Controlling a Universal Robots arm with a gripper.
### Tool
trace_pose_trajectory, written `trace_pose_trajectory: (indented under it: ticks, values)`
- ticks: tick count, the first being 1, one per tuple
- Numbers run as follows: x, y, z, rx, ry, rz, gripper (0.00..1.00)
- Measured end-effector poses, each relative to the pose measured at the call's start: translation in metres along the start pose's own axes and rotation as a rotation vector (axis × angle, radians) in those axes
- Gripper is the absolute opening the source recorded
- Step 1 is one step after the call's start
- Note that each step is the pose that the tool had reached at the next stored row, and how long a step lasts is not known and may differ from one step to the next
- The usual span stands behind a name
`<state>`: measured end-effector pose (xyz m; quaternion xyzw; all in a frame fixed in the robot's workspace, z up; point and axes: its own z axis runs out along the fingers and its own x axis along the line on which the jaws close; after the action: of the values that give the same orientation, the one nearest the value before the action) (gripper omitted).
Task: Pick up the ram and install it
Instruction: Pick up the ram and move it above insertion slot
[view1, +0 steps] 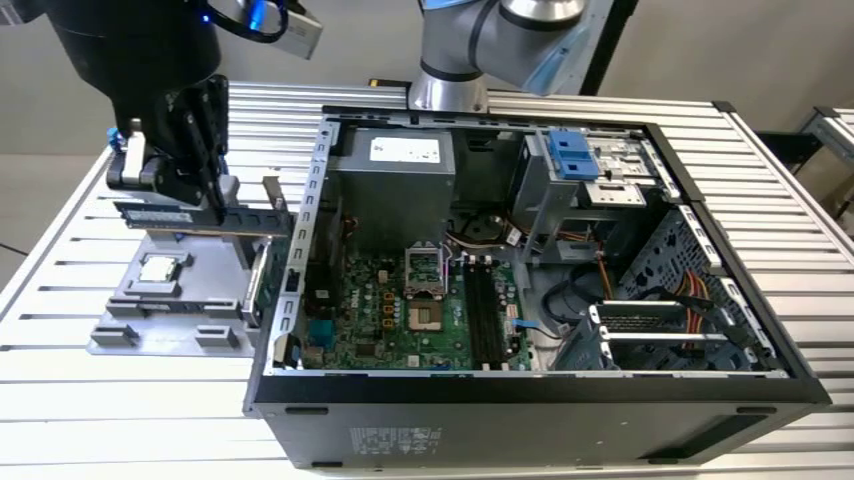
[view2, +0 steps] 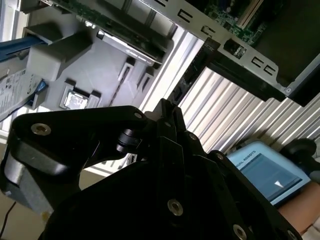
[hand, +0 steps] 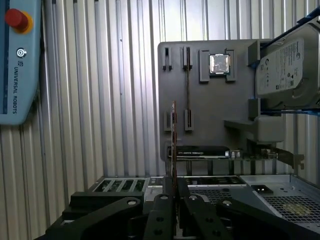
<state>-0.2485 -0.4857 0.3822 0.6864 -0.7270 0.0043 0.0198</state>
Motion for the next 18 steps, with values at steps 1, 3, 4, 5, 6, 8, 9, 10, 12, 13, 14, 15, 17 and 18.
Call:
trace_pose_trajectory:
  ticks: [1,3,4,5,6,8,9,10,12,13,14,15,17,18]
  values:
    - [-0.0001,-0.002,0.0,-0.0001,0.0,0.0,0.0]
    - [-0.0003,-0.006,-0.0001,-0.0004,0.0,0.0,0.0]
    - [-0.0004,-0.0082,-0.0002,-0.0006,0.0001,0.0,0.0]
    - [-0.0006,-0.0102,-0.0003,-0.0007,0.0001,0.0,0.0]
    - [-0.0007,-0.0123,-0.0003,-0.0008,0.0001,0.0,0.0]
    - [-0.0009,-0.0164,-0.0004,-0.0011,0.0001,0.0,0.0]
    - [-0.001,-0.0184,-0.0004,-0.0013,0.0001,0.0,0.0]
    - [-0.0012,-0.0205,-0.0005,-0.0015,0.0001,0.0,0.0]
    - [-0.0014,-0.0244,-0.0006,-0.0018,0.0001,0.0,0.0]
    - [-0.0015,-0.0266,-0.0006,-0.0019,0.0001,0.0,0.0]
    - [-0.0016,-0.0286,-0.0006,-0.002,0.0001,0.0,0.0]
    - [-0.0017,-0.0307,-0.0007,-0.0022,0.0001,0.0,0.0]
    - [-0.0021,-0.0367,-0.0008,-0.0026,0.0001,0.0,0.0]
    - [-0.0022,-0.039,-0.0009,-0.0027,0.0002,0.0,0.0]
